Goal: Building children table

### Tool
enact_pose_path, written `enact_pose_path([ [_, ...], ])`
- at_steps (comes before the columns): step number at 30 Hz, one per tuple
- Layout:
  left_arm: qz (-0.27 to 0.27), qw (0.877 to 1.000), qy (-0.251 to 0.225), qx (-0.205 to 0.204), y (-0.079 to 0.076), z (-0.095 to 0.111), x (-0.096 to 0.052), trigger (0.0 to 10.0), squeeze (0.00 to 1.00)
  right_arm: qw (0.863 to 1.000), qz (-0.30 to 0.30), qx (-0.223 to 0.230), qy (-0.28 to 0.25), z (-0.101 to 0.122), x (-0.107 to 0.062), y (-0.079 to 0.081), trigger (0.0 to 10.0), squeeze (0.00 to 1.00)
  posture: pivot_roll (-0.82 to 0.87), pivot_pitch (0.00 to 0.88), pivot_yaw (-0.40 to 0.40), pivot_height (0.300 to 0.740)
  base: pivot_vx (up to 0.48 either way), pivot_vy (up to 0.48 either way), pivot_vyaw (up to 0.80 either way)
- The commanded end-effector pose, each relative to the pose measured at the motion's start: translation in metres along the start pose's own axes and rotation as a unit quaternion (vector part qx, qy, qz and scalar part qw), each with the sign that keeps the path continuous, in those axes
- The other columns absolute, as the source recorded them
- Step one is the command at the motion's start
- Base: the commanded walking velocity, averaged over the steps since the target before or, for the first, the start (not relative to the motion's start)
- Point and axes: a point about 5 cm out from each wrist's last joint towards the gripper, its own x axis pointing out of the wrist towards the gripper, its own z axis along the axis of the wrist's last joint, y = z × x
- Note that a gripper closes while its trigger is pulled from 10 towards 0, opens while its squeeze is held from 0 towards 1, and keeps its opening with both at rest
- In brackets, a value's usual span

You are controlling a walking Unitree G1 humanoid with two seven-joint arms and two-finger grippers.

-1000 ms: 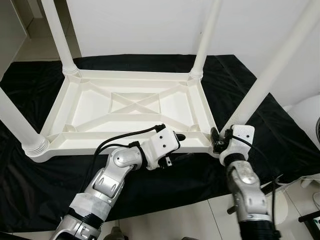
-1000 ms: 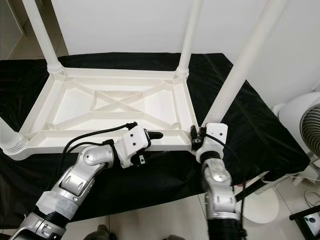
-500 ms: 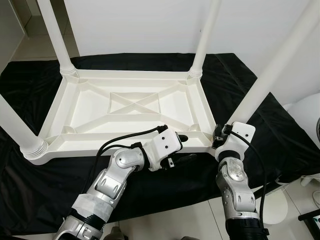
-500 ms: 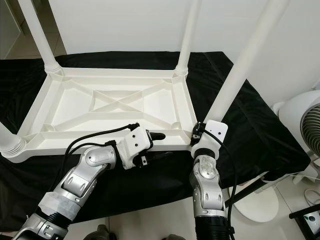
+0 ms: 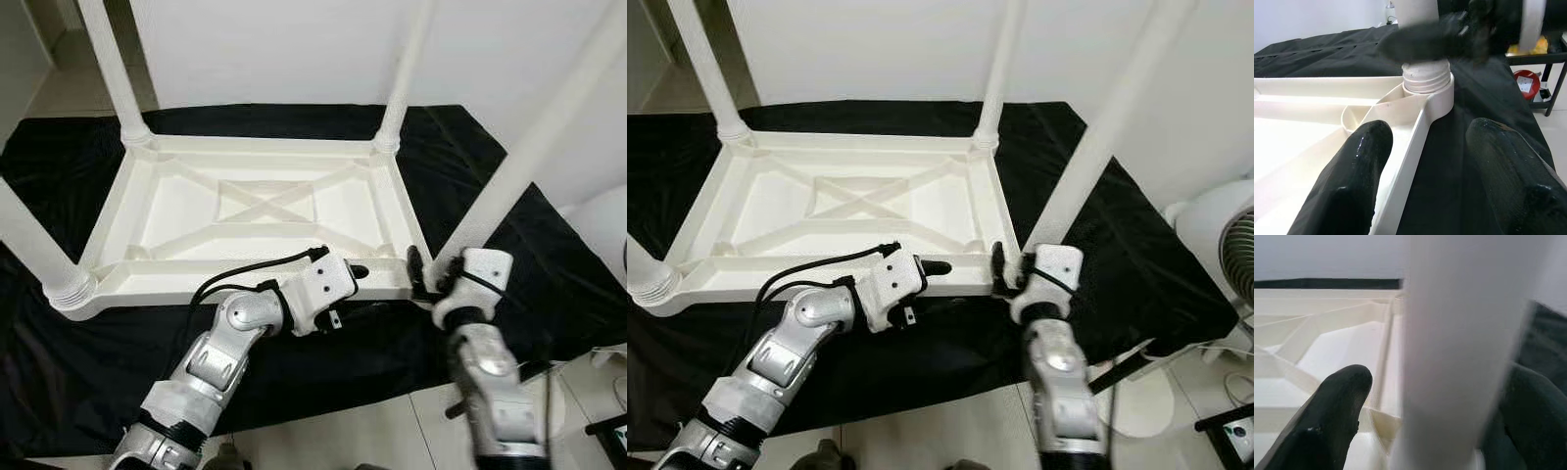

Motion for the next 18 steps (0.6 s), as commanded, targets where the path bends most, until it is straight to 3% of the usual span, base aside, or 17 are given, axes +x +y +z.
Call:
enact_pose_path([
  [1, 0.026, 1.000, 0.001, 0.004, 0.002, 0.001, -0.001, 10.0, 0.00, 0.999, 0.034, 0.003, 0.002, 0.001, -0.002, -0.002, 10.0, 0.00, 0.01, 0.000, -0.051, 0.740, 0.000, 0.000, 0.00],
  [6, 0.024, 1.000, 0.002, 0.005, 0.002, 0.001, 0.000, 10.0, 0.00, 0.998, 0.061, -0.012, 0.002, 0.003, -0.001, -0.010, 10.0, 0.00, 0.01, 0.000, -0.047, 0.740, 0.000, 0.000, 0.00],
  [8, 0.025, 1.000, 0.001, 0.006, 0.003, 0.001, 0.001, 10.0, 0.00, 0.993, 0.117, -0.034, 0.003, 0.007, 0.006, -0.015, 10.0, 0.00, 0.01, 0.000, -0.046, 0.740, 0.000, 0.000, 0.00],
  [17, 0.026, 1.000, 0.000, 0.007, 0.005, 0.002, 0.001, 10.0, 0.00, 0.981, 0.185, -0.055, 0.028, -0.002, 0.018, -0.012, 10.0, 0.00, 0.02, 0.000, -0.036, 0.740, 0.000, 0.000, 0.00],
  [18, 0.025, 1.000, 0.000, 0.008, 0.005, 0.003, 0.001, 10.0, 0.00, 0.977, 0.201, -0.062, 0.039, -0.007, 0.021, -0.011, 8.3, 0.00, 0.02, 0.000, -0.034, 0.740, 0.000, 0.000, 0.00],
])
